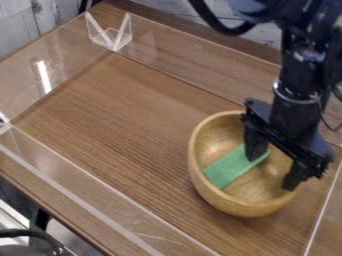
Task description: Remove the green block from inside the brown bowl and put it on the table
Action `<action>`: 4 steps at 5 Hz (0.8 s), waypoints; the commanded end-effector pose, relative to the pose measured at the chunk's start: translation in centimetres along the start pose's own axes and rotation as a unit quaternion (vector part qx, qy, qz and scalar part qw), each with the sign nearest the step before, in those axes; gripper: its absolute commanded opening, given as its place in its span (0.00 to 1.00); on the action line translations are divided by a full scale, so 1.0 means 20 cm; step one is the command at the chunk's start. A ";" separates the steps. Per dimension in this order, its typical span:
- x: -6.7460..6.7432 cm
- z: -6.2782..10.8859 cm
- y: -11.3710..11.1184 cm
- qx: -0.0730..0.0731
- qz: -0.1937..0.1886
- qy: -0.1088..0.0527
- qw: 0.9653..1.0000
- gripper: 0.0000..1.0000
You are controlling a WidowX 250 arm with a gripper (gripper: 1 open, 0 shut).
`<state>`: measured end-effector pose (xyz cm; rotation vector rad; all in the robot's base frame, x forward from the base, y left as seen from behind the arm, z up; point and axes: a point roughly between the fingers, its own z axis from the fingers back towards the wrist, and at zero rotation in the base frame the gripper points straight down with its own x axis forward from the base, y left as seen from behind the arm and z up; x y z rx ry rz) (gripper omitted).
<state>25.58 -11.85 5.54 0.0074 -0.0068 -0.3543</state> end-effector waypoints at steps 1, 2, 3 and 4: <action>0.00 0.02 -0.06 0.002 -0.037 -0.017 0.999 1.00; 0.00 0.01 -0.11 0.004 -0.070 -0.018 0.997 1.00; 0.00 -0.03 -0.09 0.008 -0.054 -0.017 0.998 1.00; 0.00 -0.06 -0.09 0.011 -0.036 -0.016 0.999 1.00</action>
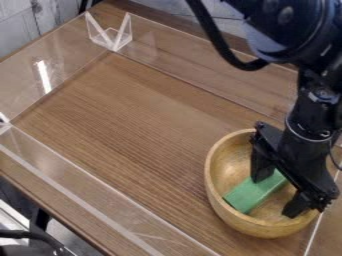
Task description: Remove the green block from inside the brown bowl and put it on the table
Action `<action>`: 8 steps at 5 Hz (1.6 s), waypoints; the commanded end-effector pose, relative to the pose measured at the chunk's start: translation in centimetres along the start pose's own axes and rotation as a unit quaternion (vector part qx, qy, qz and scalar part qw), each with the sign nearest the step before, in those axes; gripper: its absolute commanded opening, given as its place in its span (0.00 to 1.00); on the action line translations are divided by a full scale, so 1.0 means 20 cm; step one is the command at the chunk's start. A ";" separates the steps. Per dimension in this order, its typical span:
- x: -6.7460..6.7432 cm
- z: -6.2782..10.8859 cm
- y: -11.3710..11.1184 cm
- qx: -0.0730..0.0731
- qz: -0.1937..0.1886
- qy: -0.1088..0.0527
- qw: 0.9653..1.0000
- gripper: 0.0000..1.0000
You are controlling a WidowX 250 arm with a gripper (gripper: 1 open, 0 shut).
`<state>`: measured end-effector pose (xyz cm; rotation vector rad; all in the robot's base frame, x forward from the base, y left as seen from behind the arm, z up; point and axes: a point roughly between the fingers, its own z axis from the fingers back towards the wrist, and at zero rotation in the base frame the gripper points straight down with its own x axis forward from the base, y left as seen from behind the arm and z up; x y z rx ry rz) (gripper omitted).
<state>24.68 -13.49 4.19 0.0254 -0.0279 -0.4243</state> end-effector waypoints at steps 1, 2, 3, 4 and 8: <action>0.01 -0.03 0.02 0.003 -0.019 -0.008 1.000 1.00; 0.00 -0.06 0.04 0.005 -0.036 -0.009 0.999 1.00; 0.00 -0.13 0.10 0.006 -0.061 -0.009 0.998 1.00; 0.00 -0.20 0.17 0.008 -0.086 -0.009 0.996 1.00; 0.01 -0.17 0.17 0.015 -0.156 -0.004 0.988 1.00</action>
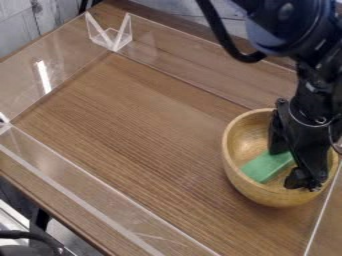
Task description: Remove the green block from inside the brown bowl and put it on the table
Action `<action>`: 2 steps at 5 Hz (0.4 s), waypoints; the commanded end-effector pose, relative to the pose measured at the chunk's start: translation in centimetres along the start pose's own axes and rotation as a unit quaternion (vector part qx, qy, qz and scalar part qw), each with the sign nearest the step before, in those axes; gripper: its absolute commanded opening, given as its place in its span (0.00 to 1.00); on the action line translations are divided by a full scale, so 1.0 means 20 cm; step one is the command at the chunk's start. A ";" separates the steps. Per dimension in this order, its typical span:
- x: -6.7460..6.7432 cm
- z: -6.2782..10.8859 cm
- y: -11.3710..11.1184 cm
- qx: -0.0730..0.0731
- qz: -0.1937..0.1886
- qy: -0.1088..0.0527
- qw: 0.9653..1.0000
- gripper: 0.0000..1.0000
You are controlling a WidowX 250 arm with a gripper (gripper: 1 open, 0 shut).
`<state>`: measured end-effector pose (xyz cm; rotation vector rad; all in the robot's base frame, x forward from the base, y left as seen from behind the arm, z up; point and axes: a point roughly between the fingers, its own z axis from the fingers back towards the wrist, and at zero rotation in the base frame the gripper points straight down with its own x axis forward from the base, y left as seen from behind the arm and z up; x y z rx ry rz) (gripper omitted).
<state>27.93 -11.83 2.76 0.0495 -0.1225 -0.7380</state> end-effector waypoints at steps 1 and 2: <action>-0.11 -0.11 -0.01 -0.009 0.008 0.042 0.999 1.00; -0.12 -0.12 0.00 -0.007 0.016 0.045 0.999 1.00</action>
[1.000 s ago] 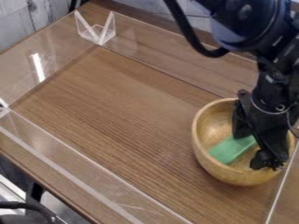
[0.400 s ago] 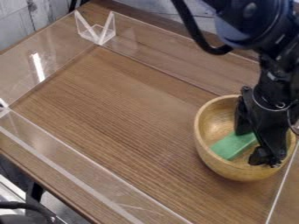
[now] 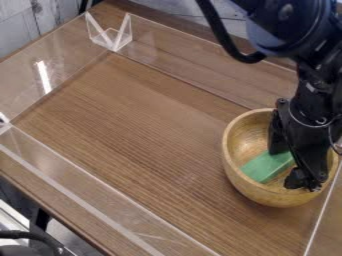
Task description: Remove the green block from inside the brown bowl and put it on the table
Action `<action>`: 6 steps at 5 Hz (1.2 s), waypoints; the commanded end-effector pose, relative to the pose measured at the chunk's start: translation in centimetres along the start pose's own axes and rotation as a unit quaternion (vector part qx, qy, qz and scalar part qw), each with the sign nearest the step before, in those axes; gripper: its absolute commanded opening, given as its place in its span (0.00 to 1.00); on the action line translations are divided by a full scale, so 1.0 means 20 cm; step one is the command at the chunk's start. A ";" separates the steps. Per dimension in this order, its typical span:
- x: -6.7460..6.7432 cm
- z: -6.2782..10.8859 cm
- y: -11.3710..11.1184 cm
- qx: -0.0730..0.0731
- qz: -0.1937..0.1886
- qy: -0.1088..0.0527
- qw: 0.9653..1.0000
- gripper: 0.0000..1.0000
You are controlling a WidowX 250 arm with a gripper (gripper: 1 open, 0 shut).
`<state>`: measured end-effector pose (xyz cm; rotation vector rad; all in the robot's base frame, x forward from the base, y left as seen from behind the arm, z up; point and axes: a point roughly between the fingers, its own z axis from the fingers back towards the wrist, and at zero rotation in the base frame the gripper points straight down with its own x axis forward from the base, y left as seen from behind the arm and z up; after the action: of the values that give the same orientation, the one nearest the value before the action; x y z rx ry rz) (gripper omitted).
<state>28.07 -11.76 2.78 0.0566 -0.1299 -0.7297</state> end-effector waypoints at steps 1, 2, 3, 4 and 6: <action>-0.08 -0.15 -0.02 -0.010 0.004 0.049 0.999 1.00; -0.04 -0.18 -0.03 -0.009 -0.003 0.051 0.999 1.00; -0.12 -0.20 -0.02 -0.008 0.023 0.055 0.998 1.00; -0.15 -0.19 0.03 -0.010 0.014 0.054 0.998 1.00; -0.18 -0.15 0.08 -0.011 0.003 0.054 0.998 1.00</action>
<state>29.21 -9.35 1.27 0.0675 -0.1257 -0.7002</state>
